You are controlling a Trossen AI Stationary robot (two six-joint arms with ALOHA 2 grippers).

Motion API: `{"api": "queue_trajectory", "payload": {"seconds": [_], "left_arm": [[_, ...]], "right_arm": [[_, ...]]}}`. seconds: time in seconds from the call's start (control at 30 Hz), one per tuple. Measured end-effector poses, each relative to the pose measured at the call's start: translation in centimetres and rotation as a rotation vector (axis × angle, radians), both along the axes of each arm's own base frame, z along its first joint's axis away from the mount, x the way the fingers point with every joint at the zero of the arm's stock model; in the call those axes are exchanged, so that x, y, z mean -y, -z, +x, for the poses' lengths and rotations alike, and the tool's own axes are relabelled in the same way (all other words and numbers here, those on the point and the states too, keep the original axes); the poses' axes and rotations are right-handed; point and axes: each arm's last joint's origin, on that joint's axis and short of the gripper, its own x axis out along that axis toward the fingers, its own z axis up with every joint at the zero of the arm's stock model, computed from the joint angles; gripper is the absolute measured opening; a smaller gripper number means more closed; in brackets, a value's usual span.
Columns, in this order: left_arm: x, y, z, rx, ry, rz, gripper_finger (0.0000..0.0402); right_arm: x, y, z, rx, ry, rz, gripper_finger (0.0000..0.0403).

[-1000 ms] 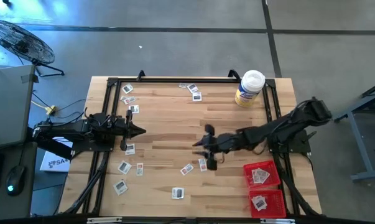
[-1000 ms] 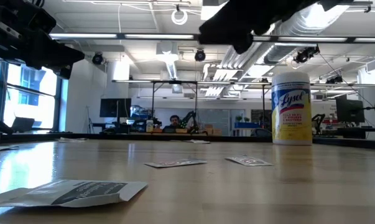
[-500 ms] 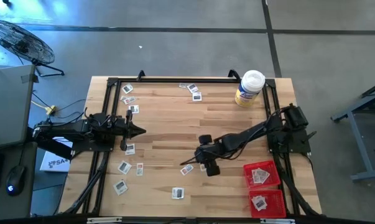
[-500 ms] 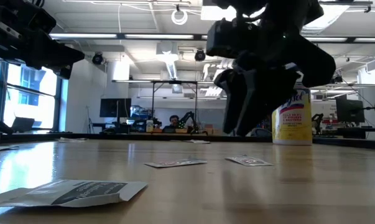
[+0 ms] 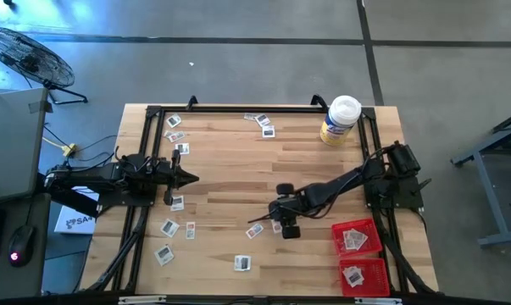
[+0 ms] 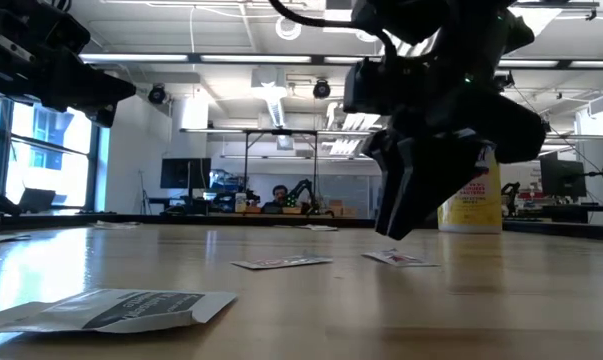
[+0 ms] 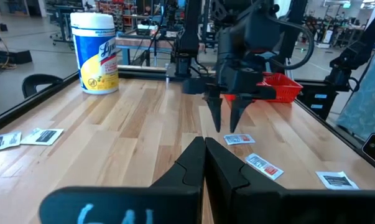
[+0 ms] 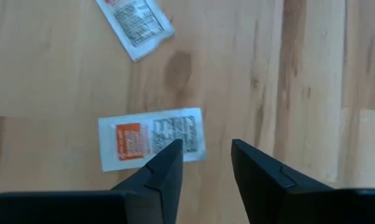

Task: Pick & Place First Aid Supplies
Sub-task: Put the white ointment pack into the top red bin

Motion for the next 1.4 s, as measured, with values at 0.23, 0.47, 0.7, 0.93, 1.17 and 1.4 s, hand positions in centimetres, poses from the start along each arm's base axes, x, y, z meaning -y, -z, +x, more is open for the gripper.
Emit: {"api": "queue_trajectory", "payload": {"seconds": [0.23, 0.47, 0.7, 0.93, 1.17, 1.4], "left_arm": [[0.0, 0.0, 0.0, 0.000, 0.000, 0.000, 0.0001], [0.0, 0.0, 0.0, 0.000, 0.000, 0.000, 0.0001], [0.0, 0.0, 0.0, 0.000, 0.000, 0.000, 0.0001], [0.0, 0.0, 0.0, 0.000, 0.000, 0.000, 0.0001], [0.0, 0.0, 0.0, 0.000, 0.000, 0.000, 0.0001], [0.0, 0.0, 0.0, 0.000, 0.000, 0.000, 0.0001]], "right_arm": [[0.1, 0.0, 0.1, 0.013, -0.004, -0.018, 0.0113], [0.2, 1.3, -0.7, 0.019, -0.049, 0.001, 0.0114], [0.1, 1.7, -0.9, 0.043, -0.084, 0.008, 0.0113], [0.3, 1.9, -1.2, 0.026, -0.074, -0.084, 0.0100], [0.7, 1.2, -1.7, -0.046, 0.029, -0.109, 0.0083], [0.4, -0.7, -1.0, -0.008, 0.165, -0.017, 0.0091]]}}
